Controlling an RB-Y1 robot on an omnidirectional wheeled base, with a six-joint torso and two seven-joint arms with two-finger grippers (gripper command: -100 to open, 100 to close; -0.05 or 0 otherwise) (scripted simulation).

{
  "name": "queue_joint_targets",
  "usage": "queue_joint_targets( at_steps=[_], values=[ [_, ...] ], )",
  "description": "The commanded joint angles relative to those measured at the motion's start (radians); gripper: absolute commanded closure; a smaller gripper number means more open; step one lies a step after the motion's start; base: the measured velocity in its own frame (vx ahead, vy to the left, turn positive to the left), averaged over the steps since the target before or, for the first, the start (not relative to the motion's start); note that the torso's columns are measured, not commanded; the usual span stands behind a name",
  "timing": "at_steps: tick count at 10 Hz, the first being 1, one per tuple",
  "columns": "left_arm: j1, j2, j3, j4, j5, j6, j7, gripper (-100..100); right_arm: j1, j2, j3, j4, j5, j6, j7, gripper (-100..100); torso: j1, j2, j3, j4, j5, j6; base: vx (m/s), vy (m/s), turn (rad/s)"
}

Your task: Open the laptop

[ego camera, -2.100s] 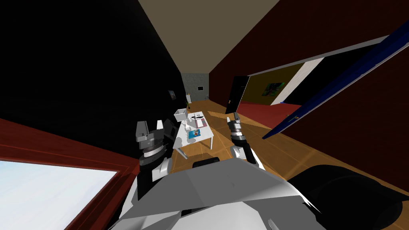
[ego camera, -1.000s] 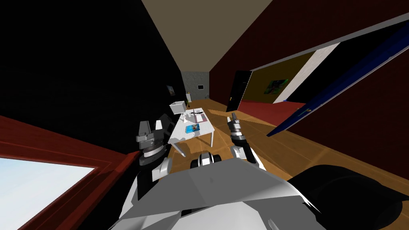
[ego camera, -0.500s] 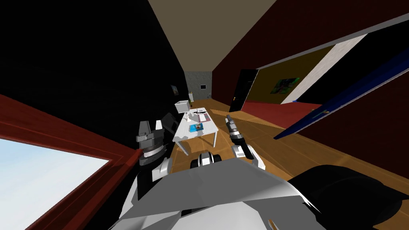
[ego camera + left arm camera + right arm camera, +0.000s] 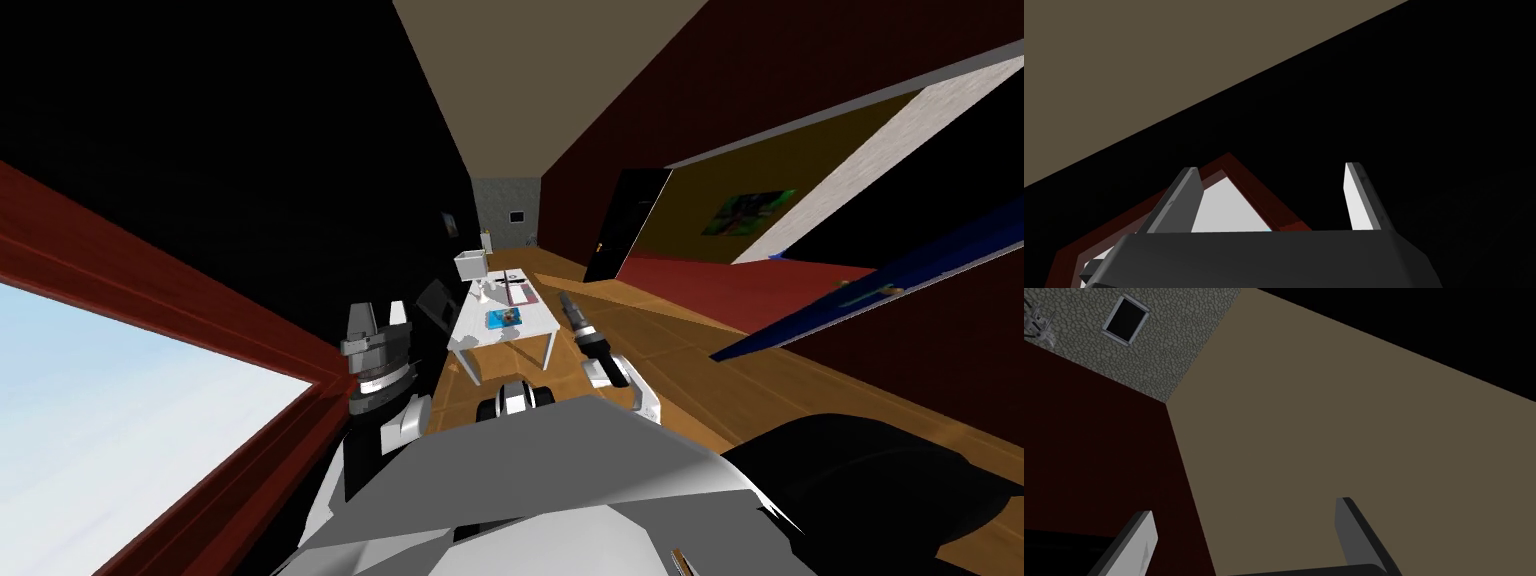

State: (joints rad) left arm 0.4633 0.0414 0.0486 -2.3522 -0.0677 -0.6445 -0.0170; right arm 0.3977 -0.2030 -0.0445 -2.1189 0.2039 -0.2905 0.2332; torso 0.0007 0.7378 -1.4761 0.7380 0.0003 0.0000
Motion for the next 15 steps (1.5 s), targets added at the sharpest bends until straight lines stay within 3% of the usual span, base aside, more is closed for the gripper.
queue_joint_targets(
  at_steps=[1, 6, 7, 13, 15],
  values=[
    [0.0, 0.0, 0.0, 0.0, 0.0, 0.0, 0.0, 0, -0.032, -0.042, -0.02, 0.058, 0.075, 0.033, 0.076, -100, 0.0, 0.0, 0.0, 0.0, 0.0, 0.0, 0.035, 0.119, 0.122],
    [0.0, 0.0, 0.0, 0.0, 0.0, 0.0, 0.0, 0, -0.103, -0.122, -0.058, 0.183, 0.226, 0.101, 0.221, -100, 0.0, 0.0, 0.0, 0.0, 0.0, 0.0, 0.045, 0.129, 0.146],
    [0.0, 0.0, 0.0, 0.0, 0.0, 0.0, 0.0, 0, -0.103, -0.122, -0.058, 0.183, 0.231, 0.101, 0.228, -100, 0.0, 0.001, 0.0, 0.0, 0.0, 0.0, 0.026, 0.087, 0.035],
    [0.0, 0.0, 0.0, 0.0, 0.0, 0.0, 0.0, 0, -0.196, -0.232, -0.105, 0.359, 0.419, 0.191, 0.409, -100, 0.0, 0.0, 0.0, 0.0, 0.0, 0.0, 0.042, 0.11, 0.143],
    [0.0, 0.0, 0.0, 0.0, 0.0, 0.0, 0.0, 0, -0.212, -0.251, -0.113, 0.398, 0.457, 0.206, 0.447, -100, -0.003, 0.001, 0.0, 0.0, -0.001, 0.001, 0.049, 0.081, 0.051]
  ],
)
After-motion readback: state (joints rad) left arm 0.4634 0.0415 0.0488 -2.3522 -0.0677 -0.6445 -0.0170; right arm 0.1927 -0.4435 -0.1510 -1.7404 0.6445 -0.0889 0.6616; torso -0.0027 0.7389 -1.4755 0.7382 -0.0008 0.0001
